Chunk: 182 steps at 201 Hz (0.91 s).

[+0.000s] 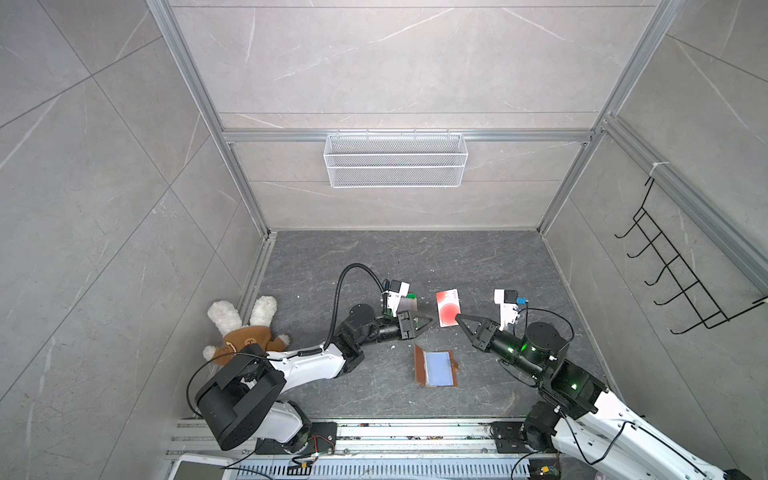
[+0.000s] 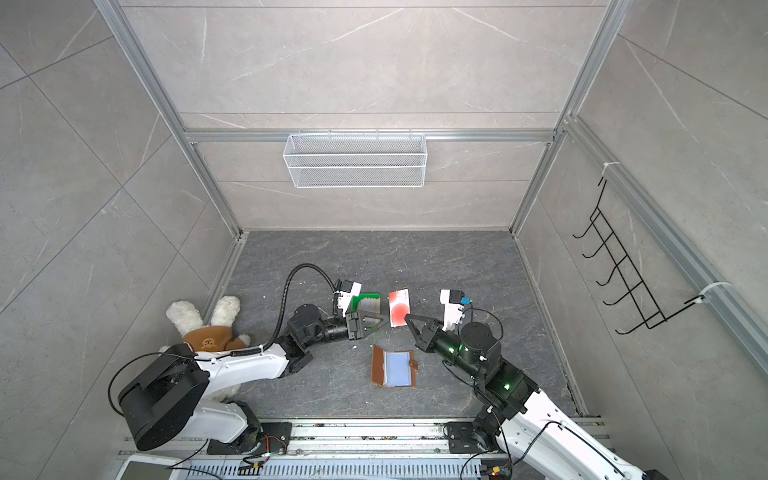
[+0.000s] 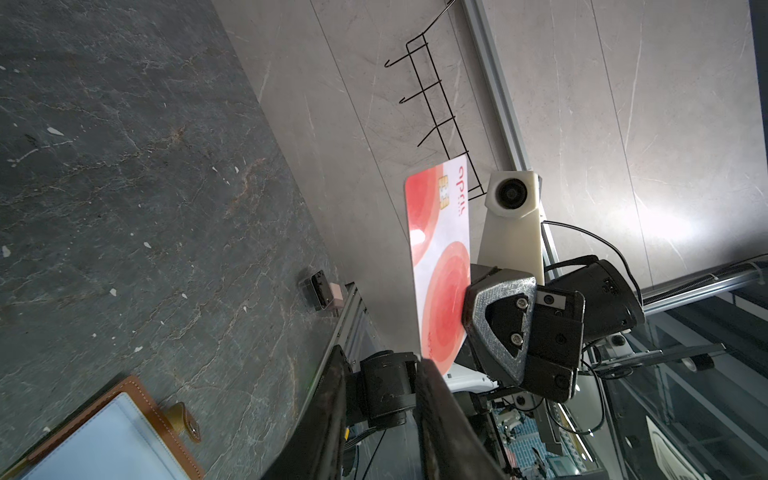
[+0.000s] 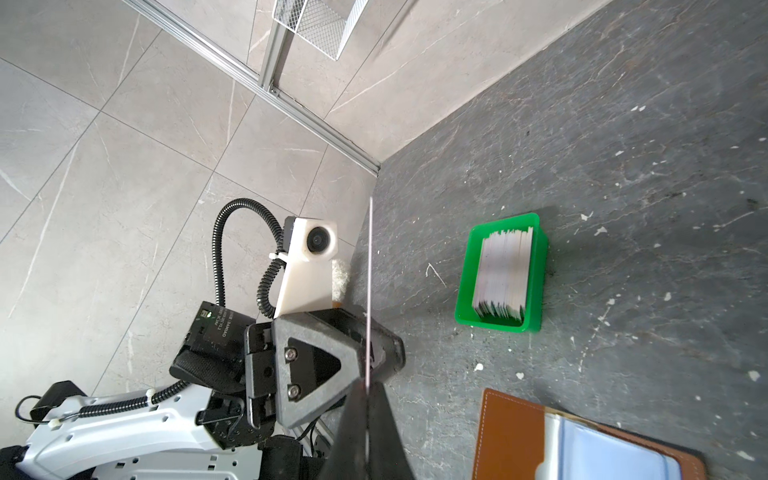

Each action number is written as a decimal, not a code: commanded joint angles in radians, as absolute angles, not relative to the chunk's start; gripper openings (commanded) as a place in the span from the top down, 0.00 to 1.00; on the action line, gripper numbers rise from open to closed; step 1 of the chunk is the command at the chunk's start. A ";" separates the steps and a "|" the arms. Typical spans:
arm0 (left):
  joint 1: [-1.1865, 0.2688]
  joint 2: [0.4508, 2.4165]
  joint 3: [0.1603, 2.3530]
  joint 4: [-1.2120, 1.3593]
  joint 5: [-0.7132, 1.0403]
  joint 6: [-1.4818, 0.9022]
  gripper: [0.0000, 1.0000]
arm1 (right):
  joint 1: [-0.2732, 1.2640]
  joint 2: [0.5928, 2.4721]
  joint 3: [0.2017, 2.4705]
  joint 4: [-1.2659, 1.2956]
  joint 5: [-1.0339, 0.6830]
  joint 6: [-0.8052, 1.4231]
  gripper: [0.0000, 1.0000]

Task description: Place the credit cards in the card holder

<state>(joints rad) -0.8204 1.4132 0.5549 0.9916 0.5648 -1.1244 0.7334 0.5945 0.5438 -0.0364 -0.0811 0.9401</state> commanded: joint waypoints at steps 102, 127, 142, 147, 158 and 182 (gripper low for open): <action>-0.824 1.384 0.611 1.135 0.670 -1.218 0.80 | 0.733 0.592 0.487 0.075 -0.153 1.006 1.00; -0.825 1.381 0.620 1.143 0.678 -1.228 0.80 | 0.733 0.602 0.477 0.088 -0.156 1.012 1.00; -0.823 1.374 0.621 1.130 0.678 -1.225 0.80 | 0.733 0.598 0.477 0.074 -0.144 1.011 1.00; -0.823 1.372 0.621 1.126 0.677 -1.222 0.79 | 0.733 0.593 0.477 0.067 -0.136 1.012 1.00; -0.823 1.365 0.616 1.118 0.671 -1.219 0.76 | 0.732 0.575 0.477 0.043 -0.109 1.012 1.00; -0.820 1.365 0.603 1.112 0.662 -1.215 0.76 | 0.732 0.531 0.479 -0.015 -0.057 1.008 1.00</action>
<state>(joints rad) -0.8143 1.3998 0.5701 1.0443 0.6319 -1.2209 0.7288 0.5655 0.4992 0.0505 -0.0978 1.0027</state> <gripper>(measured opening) 0.243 0.051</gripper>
